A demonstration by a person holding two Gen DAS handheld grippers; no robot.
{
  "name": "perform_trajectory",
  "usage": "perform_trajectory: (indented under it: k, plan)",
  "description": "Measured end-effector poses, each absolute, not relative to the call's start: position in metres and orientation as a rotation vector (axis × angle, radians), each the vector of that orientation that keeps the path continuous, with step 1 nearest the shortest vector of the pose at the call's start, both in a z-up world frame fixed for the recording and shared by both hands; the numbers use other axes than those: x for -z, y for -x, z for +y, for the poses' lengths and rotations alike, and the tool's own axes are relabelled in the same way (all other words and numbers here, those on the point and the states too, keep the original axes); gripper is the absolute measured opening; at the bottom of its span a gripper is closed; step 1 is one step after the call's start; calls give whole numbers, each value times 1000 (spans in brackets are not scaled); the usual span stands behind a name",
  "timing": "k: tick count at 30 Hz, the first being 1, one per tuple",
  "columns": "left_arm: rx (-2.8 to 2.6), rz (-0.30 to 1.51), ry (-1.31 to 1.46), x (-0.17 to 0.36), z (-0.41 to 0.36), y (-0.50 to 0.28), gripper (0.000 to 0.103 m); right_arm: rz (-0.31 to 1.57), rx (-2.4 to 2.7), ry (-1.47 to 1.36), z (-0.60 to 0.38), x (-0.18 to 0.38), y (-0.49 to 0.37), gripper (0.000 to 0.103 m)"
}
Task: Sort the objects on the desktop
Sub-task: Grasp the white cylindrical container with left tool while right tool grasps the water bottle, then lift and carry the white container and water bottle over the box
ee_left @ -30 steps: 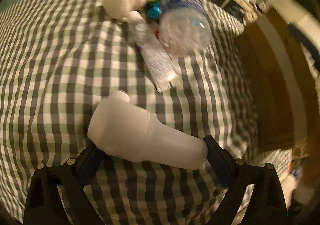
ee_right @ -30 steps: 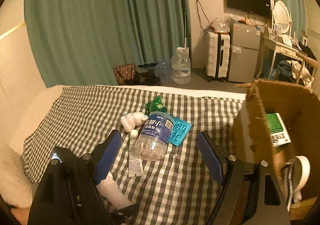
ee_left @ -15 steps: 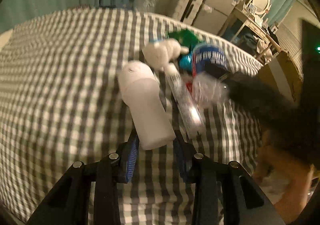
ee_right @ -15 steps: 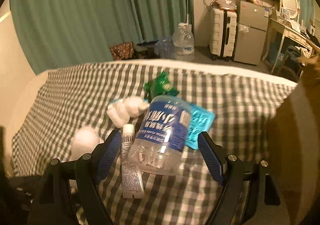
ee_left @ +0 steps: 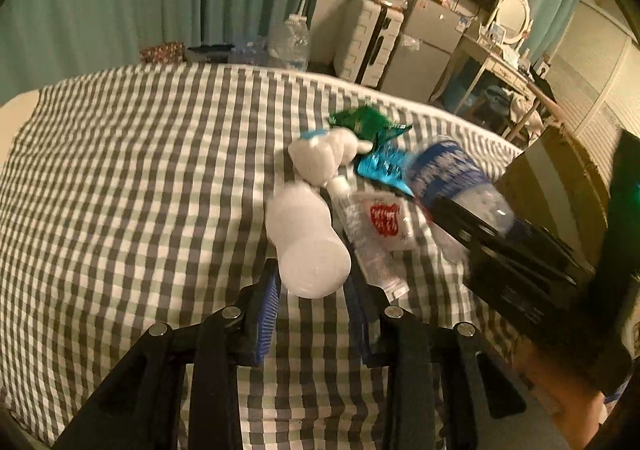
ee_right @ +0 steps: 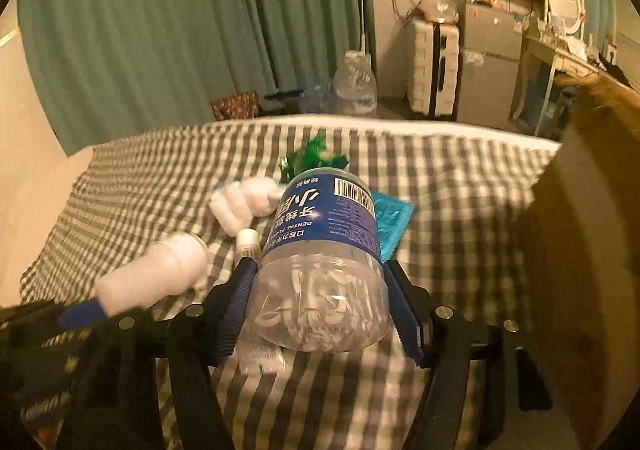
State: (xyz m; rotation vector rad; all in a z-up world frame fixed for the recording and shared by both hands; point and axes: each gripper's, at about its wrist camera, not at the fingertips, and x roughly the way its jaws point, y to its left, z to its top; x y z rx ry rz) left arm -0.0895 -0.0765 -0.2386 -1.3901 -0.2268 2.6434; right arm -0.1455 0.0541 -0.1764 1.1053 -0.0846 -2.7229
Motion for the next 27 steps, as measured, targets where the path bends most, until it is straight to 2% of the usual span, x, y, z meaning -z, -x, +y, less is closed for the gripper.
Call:
perform_trajectory:
  k: [12,14,15,21,23,24,25,26,27]
  plan:
    - [-2689,-233,1282,210,-82,80,26,-152,2821,-865,61,100,86,64]
    - [-2704,-222,1256,204,-82,79,20,-162,2828,-848,62,92,82,64]
    - [-2710,-215,1247,201,-80,76,0,-169,2834,-836,63,88,79,64]
    - [-2685,-166,1255,198,-70,72,1,-164,2853,-803,69,73,66,64]
    - [-2695,-139,1313,212,-69,78,9,-182,2847,-797,74,72,66,64]
    - [-2695,-136,1357,222,-69,83,18,-186,2846,-789,74,71,66,64]
    - [-2694,-158,1413,234,-73,89,33,-186,2842,-780,75,72,64,64]
    - [-2690,-189,1451,241,-76,92,40,-184,2838,-775,75,71,65,64]
    - [-2680,-237,1484,249,-81,97,52,-183,2836,-768,75,71,65,64]
